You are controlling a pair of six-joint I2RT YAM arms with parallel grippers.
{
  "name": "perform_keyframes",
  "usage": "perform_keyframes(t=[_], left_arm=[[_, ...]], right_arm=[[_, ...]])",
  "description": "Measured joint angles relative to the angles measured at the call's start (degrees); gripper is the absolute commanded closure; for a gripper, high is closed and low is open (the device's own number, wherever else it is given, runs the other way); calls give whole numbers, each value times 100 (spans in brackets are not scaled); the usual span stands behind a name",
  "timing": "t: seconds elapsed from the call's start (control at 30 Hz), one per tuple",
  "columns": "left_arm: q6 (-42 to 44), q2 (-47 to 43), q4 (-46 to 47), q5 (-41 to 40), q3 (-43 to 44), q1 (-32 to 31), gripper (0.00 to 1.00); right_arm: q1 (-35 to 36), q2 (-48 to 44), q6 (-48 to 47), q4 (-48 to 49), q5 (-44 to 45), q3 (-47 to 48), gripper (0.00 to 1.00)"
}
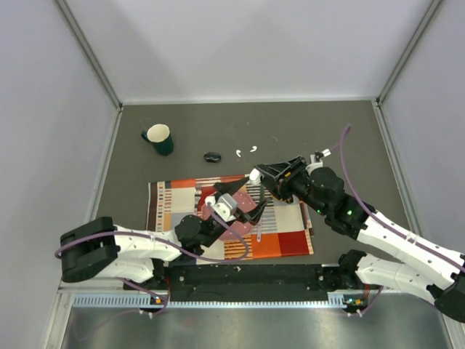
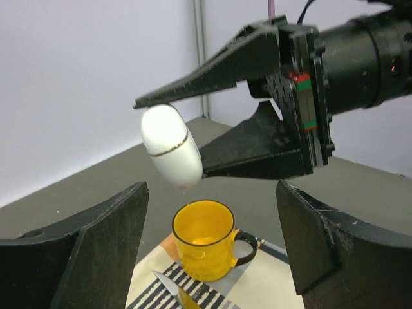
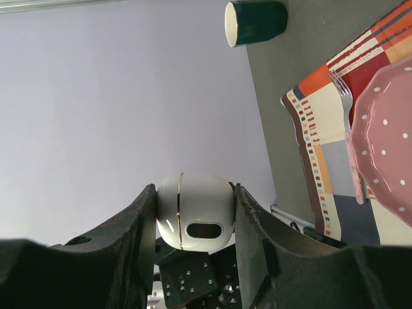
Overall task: Insert the wireless bluetooth earbuds into the charging case
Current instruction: Pick up the charging case at the center of the board.
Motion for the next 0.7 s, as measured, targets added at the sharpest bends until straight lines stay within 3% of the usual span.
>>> perform_keyframes(t=[0.13, 0.7], left_arm=[[0, -219, 13, -20, 0, 0, 28], [-33, -315, 55, -199, 116, 0, 35]], right_arm=[[4, 0, -4, 7, 13, 0, 100], [103, 22, -13, 264, 9, -87, 100]])
